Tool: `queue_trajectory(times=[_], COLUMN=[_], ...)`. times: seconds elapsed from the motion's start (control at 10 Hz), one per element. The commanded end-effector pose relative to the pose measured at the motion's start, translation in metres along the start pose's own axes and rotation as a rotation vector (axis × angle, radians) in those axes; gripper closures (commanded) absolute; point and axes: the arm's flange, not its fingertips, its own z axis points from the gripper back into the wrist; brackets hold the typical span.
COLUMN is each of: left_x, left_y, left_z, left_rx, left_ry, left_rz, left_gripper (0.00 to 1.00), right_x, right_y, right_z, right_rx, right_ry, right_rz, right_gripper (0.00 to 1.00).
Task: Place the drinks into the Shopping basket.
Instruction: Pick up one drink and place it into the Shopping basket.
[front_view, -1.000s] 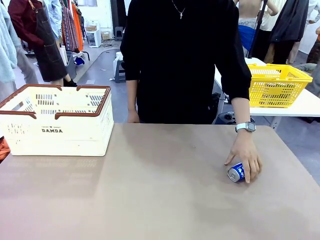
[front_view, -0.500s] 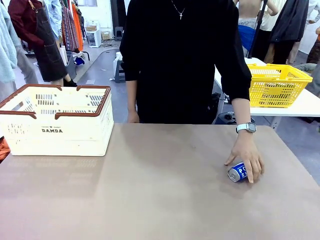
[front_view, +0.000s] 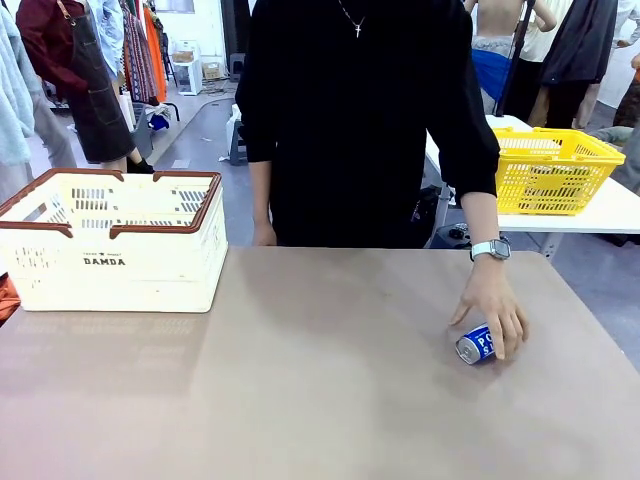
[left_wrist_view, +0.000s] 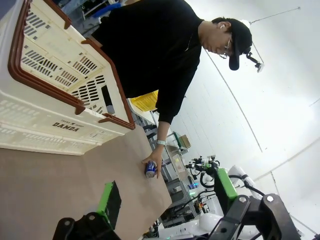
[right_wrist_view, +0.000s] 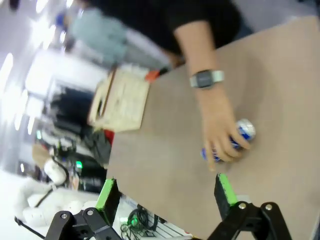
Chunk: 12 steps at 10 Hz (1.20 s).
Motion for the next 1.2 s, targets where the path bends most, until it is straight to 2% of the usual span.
queue_trajectory(times=[0.0, 0.2, 0.4, 0.5, 0.8, 1.1], left_x=[0.000, 0.000, 0.000, 0.000, 0.000, 0.000], left_y=[-0.003, -0.003, -0.003, -0.003, -0.003, -0.003], left_z=[0.001, 0.001, 0.001, 0.001, 0.001, 0.001], left_rx=[-0.013, -0.013, -0.013, -0.013, -0.013, -0.013], left_ry=[-0.005, -0.005, -0.005, -0.005, -0.005, -0.005], left_rz=[0.002, 0.002, 0.002, 0.002, 0.002, 0.002], left_gripper=[0.00, 0.00, 0.00, 0.00, 0.00, 0.00], right_x=[-0.024, -0.044, -0.051, -0.047, -0.012, 0.009], right_y=[-0.035, -0.088, -0.104, -0.098, -0.025, 0.052], right_z=[0.063, 0.080, 0.070, 0.062, 0.000, -0.130], right_rx=[0.013, 0.078, 0.102, 0.069, -0.102, -0.400], right_ry=[-0.140, -0.235, -0.253, -0.257, -0.116, 0.178], right_rz=[-0.131, -0.282, -0.314, -0.302, -0.084, 0.176], right_gripper=[0.00, 0.00, 0.00, 0.00, 0.00, 0.00])
